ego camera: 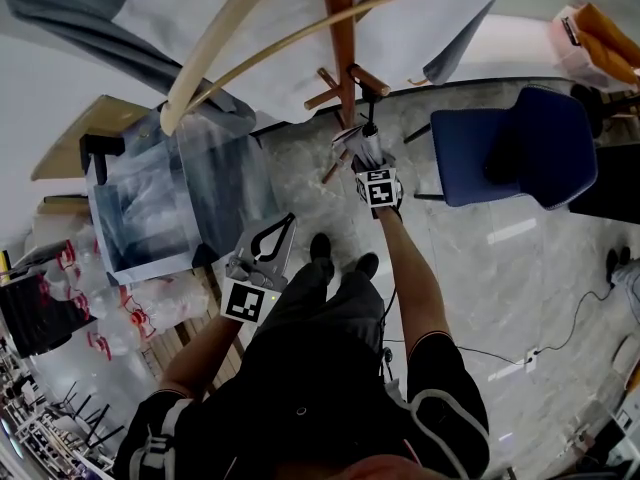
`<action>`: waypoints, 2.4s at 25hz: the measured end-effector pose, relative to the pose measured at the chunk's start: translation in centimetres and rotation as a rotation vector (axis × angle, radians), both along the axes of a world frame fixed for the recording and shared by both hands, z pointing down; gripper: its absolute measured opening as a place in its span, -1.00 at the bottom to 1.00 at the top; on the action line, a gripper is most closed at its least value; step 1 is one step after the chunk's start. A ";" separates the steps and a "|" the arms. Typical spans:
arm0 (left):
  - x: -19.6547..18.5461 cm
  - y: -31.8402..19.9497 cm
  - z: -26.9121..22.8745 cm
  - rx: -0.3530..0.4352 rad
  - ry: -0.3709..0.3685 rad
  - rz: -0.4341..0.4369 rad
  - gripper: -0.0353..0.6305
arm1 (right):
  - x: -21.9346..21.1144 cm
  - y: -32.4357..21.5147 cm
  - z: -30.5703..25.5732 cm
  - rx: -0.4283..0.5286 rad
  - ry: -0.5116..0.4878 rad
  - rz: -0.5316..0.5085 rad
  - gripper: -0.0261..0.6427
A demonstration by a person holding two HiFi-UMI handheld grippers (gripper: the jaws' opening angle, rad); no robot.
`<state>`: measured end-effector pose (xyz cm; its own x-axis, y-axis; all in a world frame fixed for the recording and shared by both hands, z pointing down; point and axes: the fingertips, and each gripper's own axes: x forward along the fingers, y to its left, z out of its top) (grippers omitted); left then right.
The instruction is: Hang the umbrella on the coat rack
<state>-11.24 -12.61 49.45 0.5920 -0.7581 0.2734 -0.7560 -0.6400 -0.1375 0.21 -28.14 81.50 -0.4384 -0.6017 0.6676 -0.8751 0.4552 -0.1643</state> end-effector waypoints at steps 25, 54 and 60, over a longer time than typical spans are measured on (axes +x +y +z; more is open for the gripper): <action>-0.8 -0.4 1.7 -0.039 0.010 -0.019 -0.89 | -1.6 -4.1 1.2 0.141 0.024 -0.003 -0.43; -1.0 -0.2 2.9 -0.032 -0.074 0.020 -0.89 | -1.9 -4.1 1.0 0.205 0.039 -0.064 -0.08; -0.8 -0.4 2.4 -0.053 0.027 -0.045 -0.89 | -1.1 -3.4 0.6 0.205 0.027 -0.053 0.13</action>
<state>-12.09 -13.00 51.89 0.5654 -0.7690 0.2981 -0.7871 -0.6111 -0.0835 -0.91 -31.53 82.15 -0.4572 -0.7028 0.5451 -0.8516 0.5226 -0.0405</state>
